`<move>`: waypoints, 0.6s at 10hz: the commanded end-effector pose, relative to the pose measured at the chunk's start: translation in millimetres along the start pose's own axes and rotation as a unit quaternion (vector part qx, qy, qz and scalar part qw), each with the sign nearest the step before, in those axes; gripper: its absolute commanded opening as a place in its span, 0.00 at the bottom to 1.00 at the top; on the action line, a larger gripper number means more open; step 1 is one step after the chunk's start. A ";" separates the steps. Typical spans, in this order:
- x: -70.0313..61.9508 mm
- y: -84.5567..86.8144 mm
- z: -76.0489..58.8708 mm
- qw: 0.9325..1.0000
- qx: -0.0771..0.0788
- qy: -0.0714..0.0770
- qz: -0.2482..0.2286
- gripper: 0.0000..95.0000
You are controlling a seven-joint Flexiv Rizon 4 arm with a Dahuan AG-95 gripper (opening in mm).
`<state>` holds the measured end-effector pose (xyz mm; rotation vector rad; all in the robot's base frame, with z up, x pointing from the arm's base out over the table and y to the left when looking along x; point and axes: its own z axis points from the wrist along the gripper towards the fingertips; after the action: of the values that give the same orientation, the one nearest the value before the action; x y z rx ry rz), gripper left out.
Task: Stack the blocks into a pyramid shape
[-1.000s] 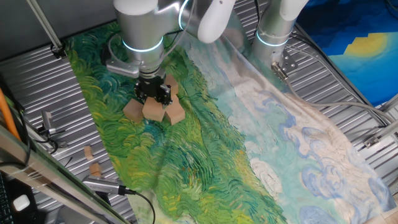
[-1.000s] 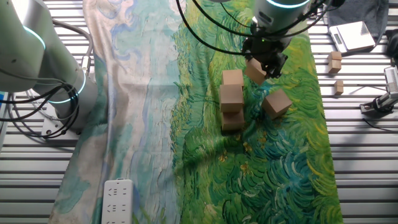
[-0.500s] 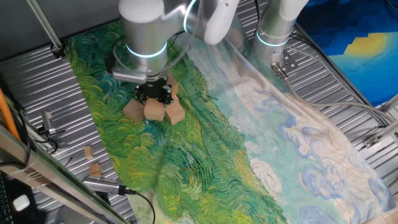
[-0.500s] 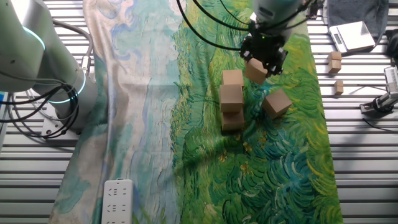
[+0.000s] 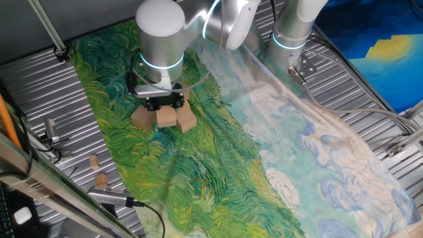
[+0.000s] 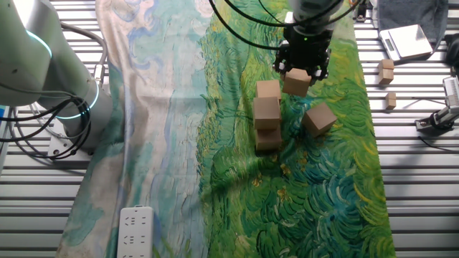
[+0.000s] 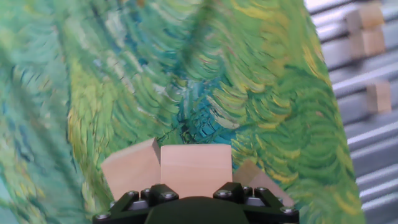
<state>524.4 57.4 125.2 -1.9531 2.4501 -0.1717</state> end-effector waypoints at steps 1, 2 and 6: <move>0.0 0.5 -0.4 1.000 -0.001 -0.010 -0.009 0.00; 0.1 0.6 -0.3 1.000 -0.002 -0.011 -0.009 0.00; 0.2 0.7 -0.3 1.000 -0.004 -0.019 0.014 0.00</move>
<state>523.8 57.0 125.7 -1.9236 2.4415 -0.1269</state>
